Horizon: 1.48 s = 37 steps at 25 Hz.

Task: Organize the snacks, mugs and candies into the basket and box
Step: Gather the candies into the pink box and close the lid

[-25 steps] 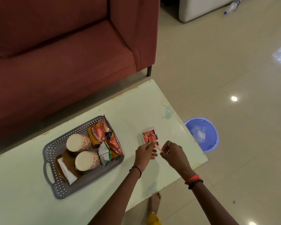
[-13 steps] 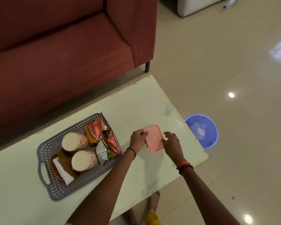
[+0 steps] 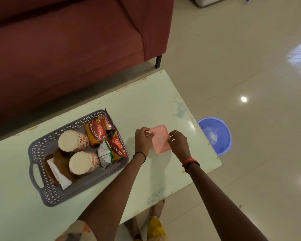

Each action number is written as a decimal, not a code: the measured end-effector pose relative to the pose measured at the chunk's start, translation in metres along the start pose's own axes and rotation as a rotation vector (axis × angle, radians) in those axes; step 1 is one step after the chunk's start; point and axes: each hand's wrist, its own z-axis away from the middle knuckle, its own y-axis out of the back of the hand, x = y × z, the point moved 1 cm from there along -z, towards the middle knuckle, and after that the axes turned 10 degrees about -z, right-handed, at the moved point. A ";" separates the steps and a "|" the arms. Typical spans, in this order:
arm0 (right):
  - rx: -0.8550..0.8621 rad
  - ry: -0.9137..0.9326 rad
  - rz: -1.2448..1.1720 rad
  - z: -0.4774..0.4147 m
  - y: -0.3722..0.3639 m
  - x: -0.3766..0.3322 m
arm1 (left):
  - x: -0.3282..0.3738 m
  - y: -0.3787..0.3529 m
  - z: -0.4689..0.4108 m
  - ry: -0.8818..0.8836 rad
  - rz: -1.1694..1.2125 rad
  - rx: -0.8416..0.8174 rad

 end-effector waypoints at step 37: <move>-0.291 0.180 0.817 -0.019 0.006 -0.020 | -0.006 -0.005 0.028 -0.474 -0.968 -0.061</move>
